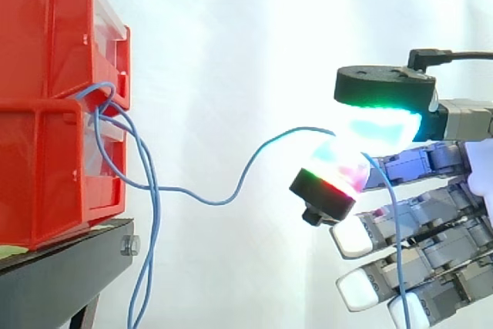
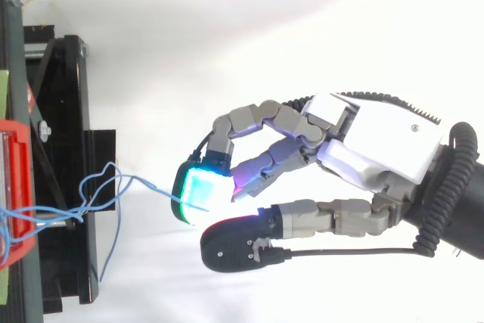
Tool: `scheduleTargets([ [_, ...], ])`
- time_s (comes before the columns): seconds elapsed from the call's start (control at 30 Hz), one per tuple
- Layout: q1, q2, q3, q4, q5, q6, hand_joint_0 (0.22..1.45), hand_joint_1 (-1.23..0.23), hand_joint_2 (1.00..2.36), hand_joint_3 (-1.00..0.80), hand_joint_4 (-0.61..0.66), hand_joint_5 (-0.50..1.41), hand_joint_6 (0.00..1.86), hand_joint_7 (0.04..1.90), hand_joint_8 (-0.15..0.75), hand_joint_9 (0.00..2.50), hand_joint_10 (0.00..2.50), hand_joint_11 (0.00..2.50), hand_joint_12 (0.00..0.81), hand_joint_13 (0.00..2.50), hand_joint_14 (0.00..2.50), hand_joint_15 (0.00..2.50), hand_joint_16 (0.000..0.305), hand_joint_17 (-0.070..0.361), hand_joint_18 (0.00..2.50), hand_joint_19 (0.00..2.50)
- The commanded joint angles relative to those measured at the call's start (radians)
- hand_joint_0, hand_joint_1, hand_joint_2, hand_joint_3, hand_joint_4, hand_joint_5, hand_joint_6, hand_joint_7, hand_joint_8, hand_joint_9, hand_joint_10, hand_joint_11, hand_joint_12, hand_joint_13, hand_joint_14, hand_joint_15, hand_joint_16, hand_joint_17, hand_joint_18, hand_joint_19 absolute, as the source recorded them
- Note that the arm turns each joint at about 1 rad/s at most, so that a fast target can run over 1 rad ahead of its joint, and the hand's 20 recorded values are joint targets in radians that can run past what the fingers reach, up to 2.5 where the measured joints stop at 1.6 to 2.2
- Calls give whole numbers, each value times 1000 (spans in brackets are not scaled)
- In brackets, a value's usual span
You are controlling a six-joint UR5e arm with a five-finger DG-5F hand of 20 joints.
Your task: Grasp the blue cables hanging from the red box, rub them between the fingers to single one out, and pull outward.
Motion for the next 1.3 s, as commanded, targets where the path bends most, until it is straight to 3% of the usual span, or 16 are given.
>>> scheduleTargets([
  [0.0, 0, 0, 0, -1, 0, 0, 606, -804, 1009, -146, -51, -101, 902, 1080, 291, 1023, 13, 441, 385, 849, 16, 444, 53, 119, 804, 420],
  [1.27, 0, 0, 0, -1, 0, 0, 609, -806, 1009, -142, -63, -101, 904, 1078, 289, 1015, 13, 454, 391, 841, 17, 468, 53, 119, 799, 441],
])
